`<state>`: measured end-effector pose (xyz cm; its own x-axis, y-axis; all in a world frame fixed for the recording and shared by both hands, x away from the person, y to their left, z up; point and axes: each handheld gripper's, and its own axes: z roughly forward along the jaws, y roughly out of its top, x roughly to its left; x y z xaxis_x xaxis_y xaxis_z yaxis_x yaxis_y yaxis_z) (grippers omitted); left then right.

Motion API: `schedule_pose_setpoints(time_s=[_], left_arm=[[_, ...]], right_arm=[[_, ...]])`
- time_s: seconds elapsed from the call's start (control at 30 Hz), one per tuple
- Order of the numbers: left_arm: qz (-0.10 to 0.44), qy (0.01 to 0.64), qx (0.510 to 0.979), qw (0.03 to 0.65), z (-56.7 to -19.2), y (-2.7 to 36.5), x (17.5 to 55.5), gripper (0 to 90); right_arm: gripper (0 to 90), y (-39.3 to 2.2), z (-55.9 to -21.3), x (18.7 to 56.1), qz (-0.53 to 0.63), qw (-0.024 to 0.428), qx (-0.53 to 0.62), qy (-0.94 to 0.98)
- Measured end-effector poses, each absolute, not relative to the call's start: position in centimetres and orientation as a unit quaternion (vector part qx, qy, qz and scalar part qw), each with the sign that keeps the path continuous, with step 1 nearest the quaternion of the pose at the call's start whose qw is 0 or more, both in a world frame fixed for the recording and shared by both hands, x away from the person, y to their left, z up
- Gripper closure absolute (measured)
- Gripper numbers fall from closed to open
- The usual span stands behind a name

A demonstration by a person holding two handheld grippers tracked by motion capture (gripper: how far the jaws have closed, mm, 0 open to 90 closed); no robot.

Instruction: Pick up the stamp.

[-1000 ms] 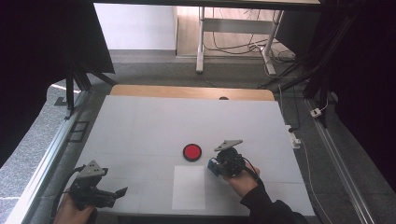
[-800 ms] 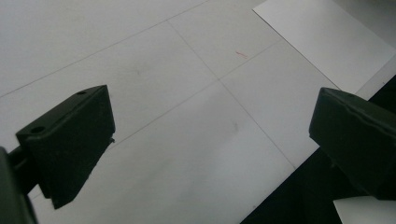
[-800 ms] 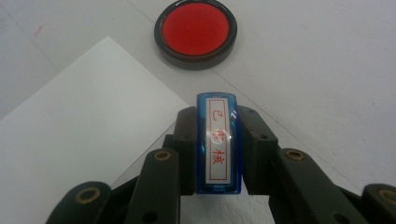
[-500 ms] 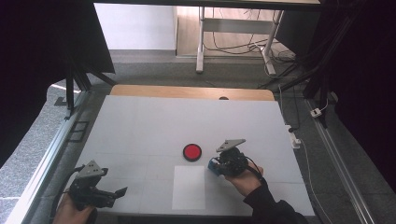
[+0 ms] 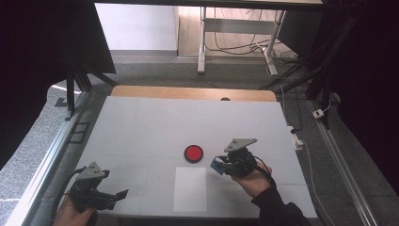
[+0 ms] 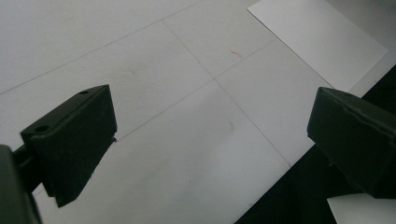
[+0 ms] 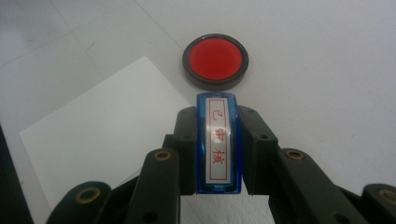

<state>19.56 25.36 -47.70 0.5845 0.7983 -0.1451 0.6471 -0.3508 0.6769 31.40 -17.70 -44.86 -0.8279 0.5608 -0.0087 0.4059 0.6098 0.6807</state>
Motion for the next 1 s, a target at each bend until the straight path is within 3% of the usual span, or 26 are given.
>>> schedule_pose_setpoints(time_s=[1.0], left_arm=[[0.100, 0.442, 0.815, 0.362, -47.7, 25.5, 19.5, 2.0]], right_arm=[[71.3, -16.9, -41.7, 29.1, 0.437, 0.072, 0.193, 0.876]])
